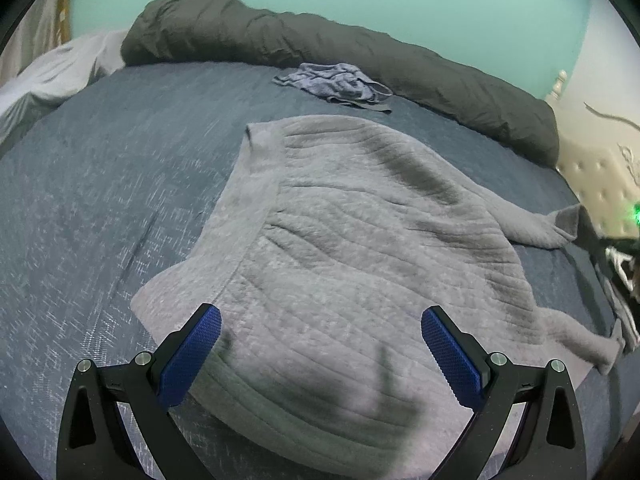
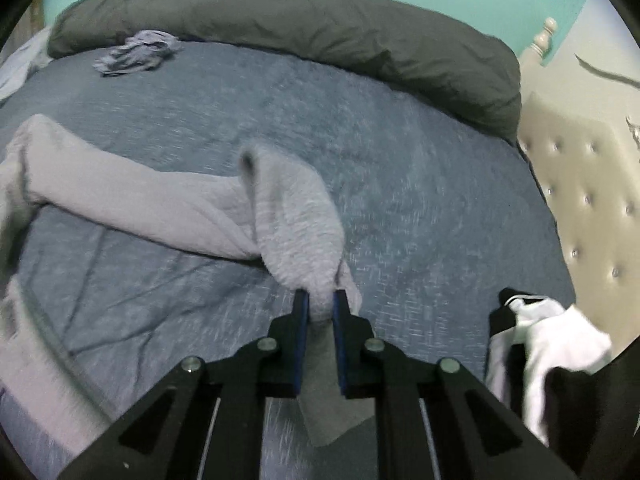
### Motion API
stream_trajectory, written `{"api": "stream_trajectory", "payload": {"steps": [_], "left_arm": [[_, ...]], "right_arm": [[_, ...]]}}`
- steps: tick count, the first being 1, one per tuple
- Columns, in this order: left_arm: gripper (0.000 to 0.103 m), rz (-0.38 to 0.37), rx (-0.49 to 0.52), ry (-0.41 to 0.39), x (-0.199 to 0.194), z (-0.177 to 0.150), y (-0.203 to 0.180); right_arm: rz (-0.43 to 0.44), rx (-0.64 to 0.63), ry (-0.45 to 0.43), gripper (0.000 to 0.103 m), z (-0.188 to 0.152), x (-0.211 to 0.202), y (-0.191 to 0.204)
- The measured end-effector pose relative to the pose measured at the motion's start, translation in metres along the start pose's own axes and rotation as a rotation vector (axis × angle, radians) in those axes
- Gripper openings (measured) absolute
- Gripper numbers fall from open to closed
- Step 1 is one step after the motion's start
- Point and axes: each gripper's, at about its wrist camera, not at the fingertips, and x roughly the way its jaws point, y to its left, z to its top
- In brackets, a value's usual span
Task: Fold clothes
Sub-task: 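Grasp the sleeve cuff with the right tool and stretch it outward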
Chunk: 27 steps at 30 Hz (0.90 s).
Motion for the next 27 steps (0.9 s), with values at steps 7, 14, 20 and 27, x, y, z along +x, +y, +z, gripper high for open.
{"api": "stream_trajectory", "payload": {"steps": [7,14,20,27], "left_arm": [[0.102,-0.004,0.012,-0.027,-0.031,0.003,-0.026],[0.102,0.011,0.048,-0.025,-0.058,0.007,-0.054],[0.102,0.031,0.091,-0.036,-0.084,0.011,-0.074],[0.102,0.037,0.097,-0.039,-0.094,0.011,-0.083]], "right_arm": [[0.1,-0.074,-0.03,0.011,0.0,-0.07,0.0],[0.164,-0.073,-0.055,0.011,-0.012,-0.122,-0.014],[0.285,0.014,-0.059,0.011,-0.028,-0.156,-0.045],[0.243,0.055,0.044,0.011,-0.074,-0.116,-0.059]]}}
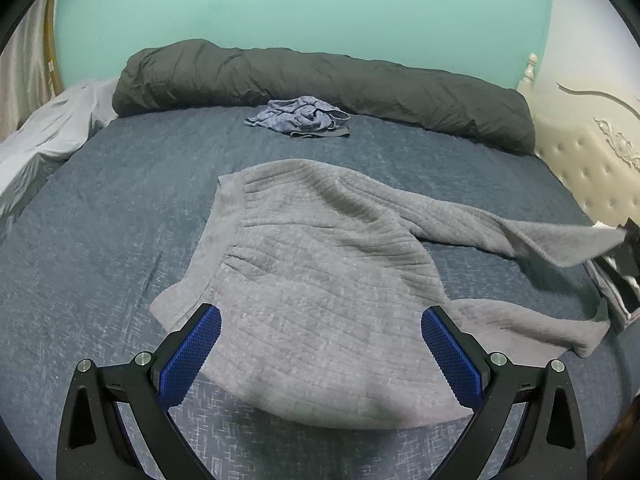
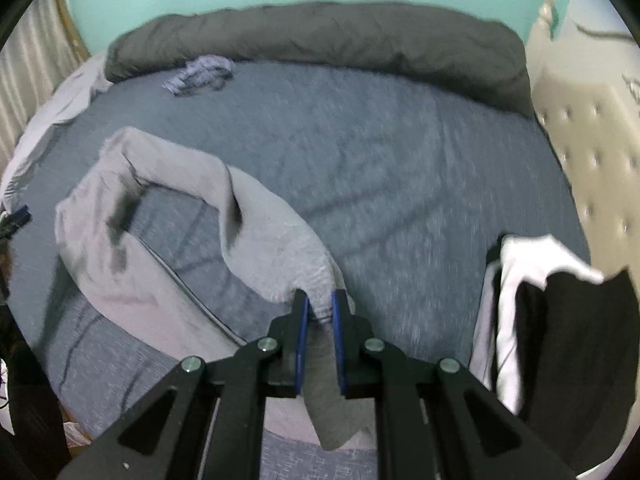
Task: Fold clothes
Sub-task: 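Grasp the sleeve cuff with the right tool and stretch it outward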
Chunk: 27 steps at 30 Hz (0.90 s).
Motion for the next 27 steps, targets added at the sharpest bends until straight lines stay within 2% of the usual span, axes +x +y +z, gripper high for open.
{"api": "stream_trajectory", "payload": {"steps": [6,12,16,18,20,23,27], "left_arm": [[0.102,-0.02,-0.025,0.002,0.009,-0.006,-0.001],[0.102,-0.031,-0.049,0.007,0.033,-0.011,0.004],[0.102,-0.034,-0.053,0.013,0.049,-0.019,0.008],[0.102,-0.029,-0.057,0.01,0.056,-0.023,0.01],[0.102,-0.025,-0.059,0.006,0.061,-0.028,0.012],[0.102,-0.023,-0.054,0.01,0.07,-0.034,0.012],[0.102,-0.014,-0.038,0.019,0.08,-0.044,0.011]], "right_arm": [[-0.08,0.062,0.075,0.011,-0.031,0.066,-0.019],[-0.196,0.132,0.136,0.018,-0.047,0.108,-0.038],[-0.213,0.168,0.055,0.025,-0.045,0.097,-0.04],[-0.209,0.184,-0.017,0.028,-0.04,0.085,-0.034],[-0.156,0.161,-0.064,0.033,-0.032,0.081,-0.02],[-0.06,0.063,-0.086,0.038,-0.013,0.094,0.015],[0.02,-0.047,-0.053,0.042,0.01,0.132,0.064]]}}
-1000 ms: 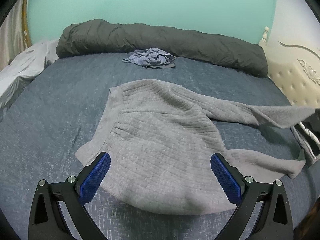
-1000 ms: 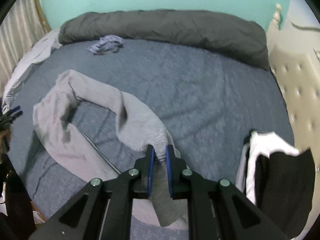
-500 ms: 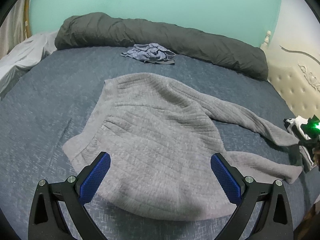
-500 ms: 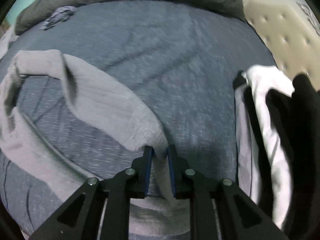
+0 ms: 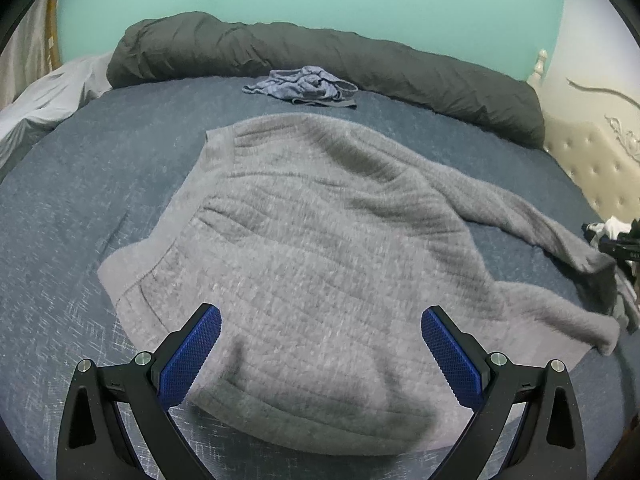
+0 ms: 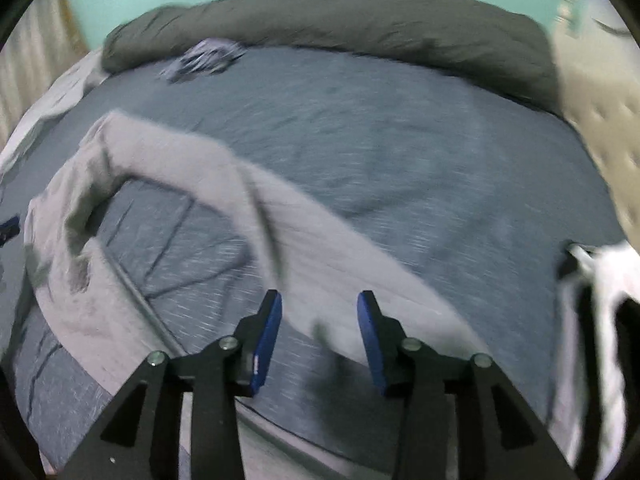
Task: Fold clothes
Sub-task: 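Grasp the sleeve cuff with the right tool and stretch it outward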
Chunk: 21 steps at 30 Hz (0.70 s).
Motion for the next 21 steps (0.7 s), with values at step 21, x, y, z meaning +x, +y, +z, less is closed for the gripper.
{"api": "stream_trajectory", "payload": {"steps": [21], "left_arm": [[0.102,-0.014,-0.049,-0.016,0.01,0.003,0.019]], "right_arm": [[-0.129,-0.121,0.01,0.003,0.083,0.06,0.02]]}}
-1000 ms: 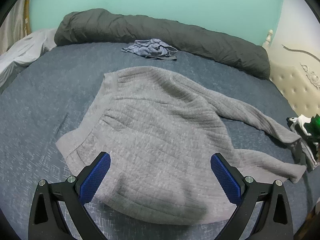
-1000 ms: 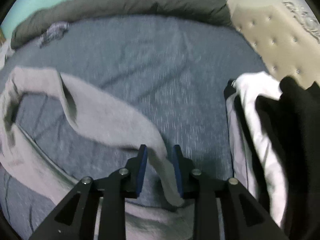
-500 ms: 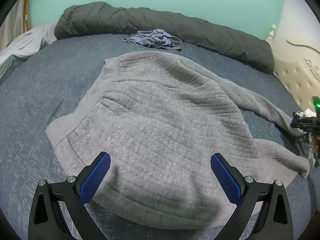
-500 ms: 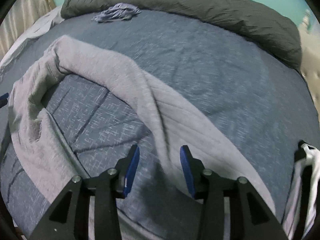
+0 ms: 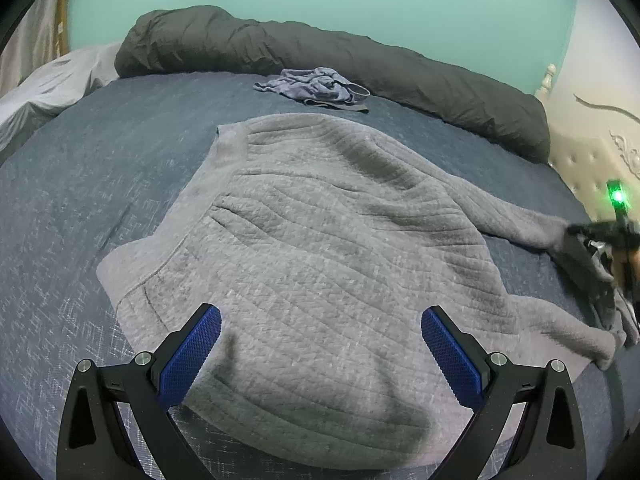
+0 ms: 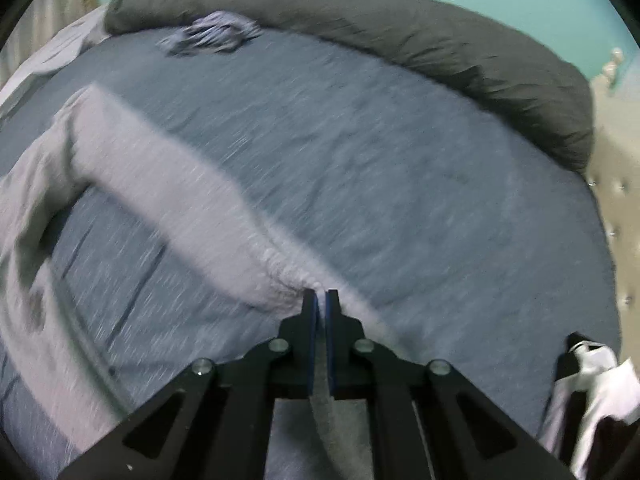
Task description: Fold clothes
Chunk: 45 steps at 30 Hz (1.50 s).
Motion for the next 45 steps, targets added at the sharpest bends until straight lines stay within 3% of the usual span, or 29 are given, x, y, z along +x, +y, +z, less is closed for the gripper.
{"api": "stream_trajectory", "payload": {"steps": [4,8,14,15,17,18,20,23,25,29,33,38,42,45], "left_arm": [[0.102,0.004,-0.002,0.003,0.003,0.0,0.002],[0.102,0.007,0.005,0.006,0.005,0.0,0.002],[0.102,0.0,0.024,0.028,0.013,-0.004,-0.003],[0.102,-0.001,0.026,0.032,0.014,-0.004,-0.004],[0.102,-0.005,0.028,0.036,0.017,-0.005,-0.005],[0.102,-0.005,0.03,0.037,0.017,-0.006,-0.005],[0.102,-0.006,0.032,0.041,0.017,-0.007,-0.006],[0.102,-0.012,0.032,0.038,0.016,-0.007,-0.008],[0.102,-0.015,0.034,0.031,0.013,-0.006,-0.01],[0.102,-0.023,0.028,0.026,0.01,-0.004,-0.011],[0.102,-0.032,0.028,0.019,0.006,-0.003,-0.012],[0.102,-0.035,0.019,0.017,0.006,-0.002,-0.01],[0.102,-0.035,0.024,0.025,0.009,-0.003,-0.011],[0.102,-0.032,0.023,0.025,0.01,-0.004,-0.011]], "right_arm": [[-0.116,0.015,-0.012,0.003,0.029,0.011,-0.019],[-0.169,0.008,-0.005,0.003,0.054,0.031,-0.026],[-0.264,0.013,0.072,0.005,0.066,0.081,-0.029],[-0.277,0.022,0.08,0.007,0.067,0.088,-0.03],[-0.31,0.035,0.083,0.021,0.064,0.092,-0.032],[-0.321,0.064,0.067,0.035,0.062,0.086,-0.034],[-0.34,0.125,0.031,0.036,0.058,0.074,-0.039],[-0.247,0.194,-0.107,0.036,0.049,0.037,-0.035],[-0.157,0.122,-0.171,0.036,0.039,0.017,-0.016],[0.009,-0.087,-0.146,0.036,0.013,0.01,0.034],[-0.012,-0.249,-0.016,0.036,-0.006,0.038,0.071],[-0.169,-0.293,0.038,0.037,-0.003,0.068,0.077],[-0.172,-0.334,0.055,0.035,0.001,0.079,0.078],[-0.153,-0.335,0.051,0.01,0.002,0.074,0.074]]}}
